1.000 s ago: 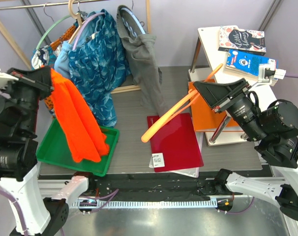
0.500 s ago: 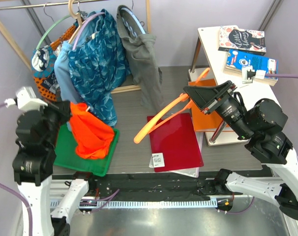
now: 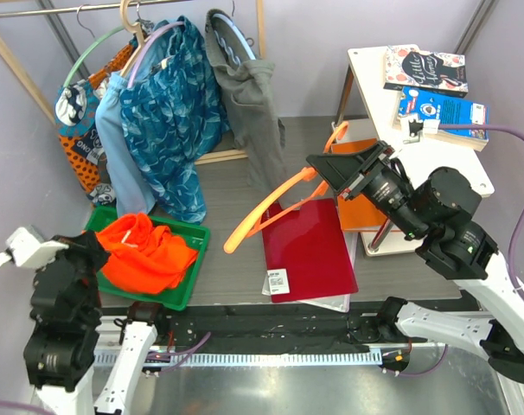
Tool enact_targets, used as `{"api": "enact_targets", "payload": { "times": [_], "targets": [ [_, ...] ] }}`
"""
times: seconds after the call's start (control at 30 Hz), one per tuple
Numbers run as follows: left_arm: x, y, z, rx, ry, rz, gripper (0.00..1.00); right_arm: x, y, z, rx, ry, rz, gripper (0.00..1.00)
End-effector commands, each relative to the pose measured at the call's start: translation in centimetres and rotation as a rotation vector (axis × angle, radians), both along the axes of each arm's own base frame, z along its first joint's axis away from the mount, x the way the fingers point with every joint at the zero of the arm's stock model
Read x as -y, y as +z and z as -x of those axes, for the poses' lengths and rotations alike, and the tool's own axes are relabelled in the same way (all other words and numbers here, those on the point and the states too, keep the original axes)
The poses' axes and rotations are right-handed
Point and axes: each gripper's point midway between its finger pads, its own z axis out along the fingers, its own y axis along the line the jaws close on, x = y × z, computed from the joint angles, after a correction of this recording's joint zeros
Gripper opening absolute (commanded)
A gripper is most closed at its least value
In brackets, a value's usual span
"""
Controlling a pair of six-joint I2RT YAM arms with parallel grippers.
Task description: Remove the shorts from the hanger
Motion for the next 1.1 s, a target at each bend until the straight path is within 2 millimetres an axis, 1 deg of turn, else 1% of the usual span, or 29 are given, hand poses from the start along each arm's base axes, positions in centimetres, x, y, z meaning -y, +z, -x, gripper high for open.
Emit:
{"api": "enact_targets", "payload": {
  "times": [0.0,0.1,0.17,0.2,0.23,0.27,0.3,0.33,0.37,0.4,0.43,0.5,0.53,0.57,0.63,0.73,0.77,0.8,0.9,0.97,1.0,1.03,1.07],
  "targets": [
    [2.1,-4.8,-3.7,-0.200,-0.089,0.035,0.00,-0.2,1.1,0.1,0.015,0.015,-0.060,0.01],
    [3.2,-8.2,-5.7,-0.329,-0.113,0.093,0.00,-0.3,0.5,0.0,0.003,0.014,-0.060,0.01],
    [4.4,-9.0,-7.0,-0.330,-0.162,0.132,0.00,-0.4,0.1,0.0,-0.010,0.015,-0.061,0.01],
    [4.9,-10.3,-7.4,-0.353,-0.179,0.144,0.00,-0.2,0.1,0.1,-0.009,0.014,-0.066,0.01],
    [5.2,-10.6,-7.8,-0.347,-0.183,0.170,0.00,-0.2,0.0,0.0,-0.014,0.010,-0.068,0.01],
    [5.3,-11.2,-7.9,-0.355,-0.176,0.186,0.00,-0.1,-0.2,-0.1,-0.018,0.006,-0.067,0.01],
    [5.3,-12.5,-7.9,-0.374,-0.168,0.205,0.00,-0.1,-0.3,-0.1,-0.020,0.005,-0.067,0.01],
    [5.5,-13.1,-8.1,-0.376,-0.164,0.229,0.00,0.0,-0.3,-0.1,-0.022,0.003,-0.072,0.01],
    [6.3,-13.4,-8.6,-0.369,-0.200,0.249,0.00,-0.1,-0.4,-0.1,-0.025,0.003,-0.071,0.01],
    [6.8,-15.0,-8.9,-0.412,-0.218,0.261,0.01,-0.2,-0.6,-0.1,-0.029,0.003,-0.070,0.01],
    [7.2,-15.8,-9.0,-0.440,-0.231,0.274,0.01,-0.2,-0.7,-0.2,-0.031,0.002,-0.069,0.01],
    [7.1,-17.8,-8.8,-0.514,-0.176,0.330,0.00,-0.4,-0.9,-0.4,-0.035,0.004,-0.070,0.01],
    [7.1,-19.1,-8.8,-0.581,-0.154,0.342,0.00,-0.5,-1.0,-0.3,-0.036,0.009,-0.069,0.01],
    [7.2,-19.9,-8.9,-0.615,-0.140,0.354,0.00,-0.8,-1.3,-0.4,-0.042,0.013,-0.067,0.01],
    [7.9,-22.1,-9.2,-0.686,-0.149,0.387,0.00,-1.0,-1.5,-0.5,-0.044,0.017,-0.066,0.01],
    [9.1,-24.4,-10.2,-0.692,-0.173,0.453,0.00,-1.2,-1.8,-0.7,-0.050,0.020,-0.064,0.01],
    [9.1,-25.2,-10.4,-0.700,-0.162,0.464,0.00,-1.3,-2.2,-0.8,-0.055,0.018,-0.061,0.01],
    [9.0,-26.5,-10.2,-0.718,-0.133,0.482,0.00,-1.3,-2.2,-0.7,-0.054,0.018,-0.062,0.01],
    [8.0,-28.4,-9.6,-0.759,-0.056,0.480,0.00,-1.2,-2.5,-0.8,-0.060,0.013,-0.062,0.01],
    [7.9,-28.6,-9.8,-0.742,-0.052,0.484,0.00,-1.3,-2.5,-0.6,-0.060,0.020,-0.060,0.01],
    [7.9,-28.6,-9.7,-0.737,-0.053,0.487,0.02,-1.3,-2.6,-0.6,-0.062,0.022,-0.057,0.01],
    [7.9,-28.3,-9.6,-0.727,-0.055,0.485,0.07,-1.3,-2.6,-0.7,-0.063,0.021,-0.054,0.01],
    [7.8,-28.1,-9.3,-0.731,-0.054,0.482,0.15,-1.4,-2.8,-0.7,-0.065,0.022,-0.046,0.01]
  ]
}}
